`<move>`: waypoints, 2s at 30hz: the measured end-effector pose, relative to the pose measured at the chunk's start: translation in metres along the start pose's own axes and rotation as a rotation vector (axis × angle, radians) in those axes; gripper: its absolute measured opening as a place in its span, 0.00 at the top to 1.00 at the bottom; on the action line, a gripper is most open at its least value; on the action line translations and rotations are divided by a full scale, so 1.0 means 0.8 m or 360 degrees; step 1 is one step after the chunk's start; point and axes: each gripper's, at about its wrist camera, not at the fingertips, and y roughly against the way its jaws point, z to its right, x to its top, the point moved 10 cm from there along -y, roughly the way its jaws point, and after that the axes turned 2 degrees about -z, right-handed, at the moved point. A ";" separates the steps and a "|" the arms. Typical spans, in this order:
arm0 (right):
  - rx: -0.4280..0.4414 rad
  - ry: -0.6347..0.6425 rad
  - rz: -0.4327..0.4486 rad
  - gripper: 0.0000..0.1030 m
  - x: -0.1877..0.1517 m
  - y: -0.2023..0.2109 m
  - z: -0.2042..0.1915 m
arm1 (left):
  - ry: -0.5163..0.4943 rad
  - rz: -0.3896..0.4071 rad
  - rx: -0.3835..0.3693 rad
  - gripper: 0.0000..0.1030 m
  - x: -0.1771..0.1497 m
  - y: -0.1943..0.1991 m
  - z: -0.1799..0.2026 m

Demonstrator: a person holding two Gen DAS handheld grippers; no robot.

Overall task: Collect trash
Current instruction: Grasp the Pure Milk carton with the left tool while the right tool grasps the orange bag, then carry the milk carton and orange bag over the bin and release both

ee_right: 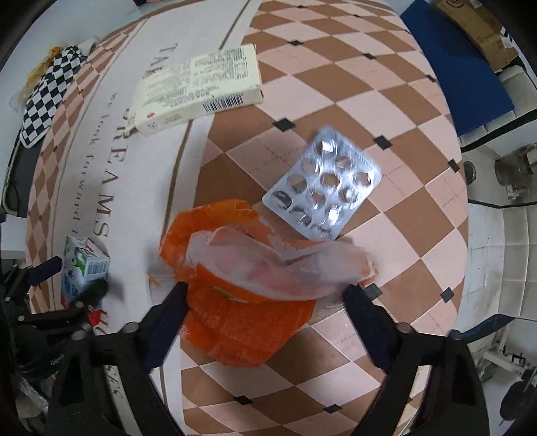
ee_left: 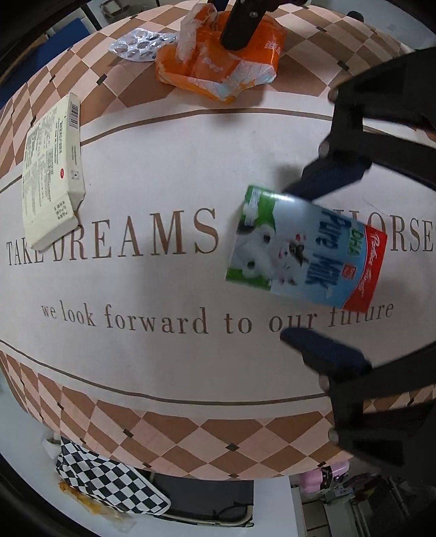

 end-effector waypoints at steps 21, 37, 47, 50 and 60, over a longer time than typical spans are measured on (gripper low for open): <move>0.0159 -0.0028 0.0263 0.87 -0.027 0.065 -0.041 | 0.0145 0.0303 0.0050 0.51 -0.028 0.091 -0.012; 0.0210 -0.0152 0.0572 0.88 -0.284 0.196 -0.119 | 0.0103 0.0640 -0.0181 0.52 -0.246 0.214 -0.047; 0.0301 -0.0282 0.0399 0.88 -0.538 0.154 -0.172 | 0.0039 0.0435 -0.0391 0.52 -0.446 0.169 -0.048; 0.0328 -0.0293 0.0262 0.88 -0.611 0.113 -0.179 | 0.0030 0.0298 -0.0414 0.52 -0.501 0.124 -0.044; 0.0458 -0.0519 -0.0192 0.88 -0.749 -0.134 -0.155 | 0.0154 -0.0148 -0.0548 0.52 -0.574 -0.119 -0.003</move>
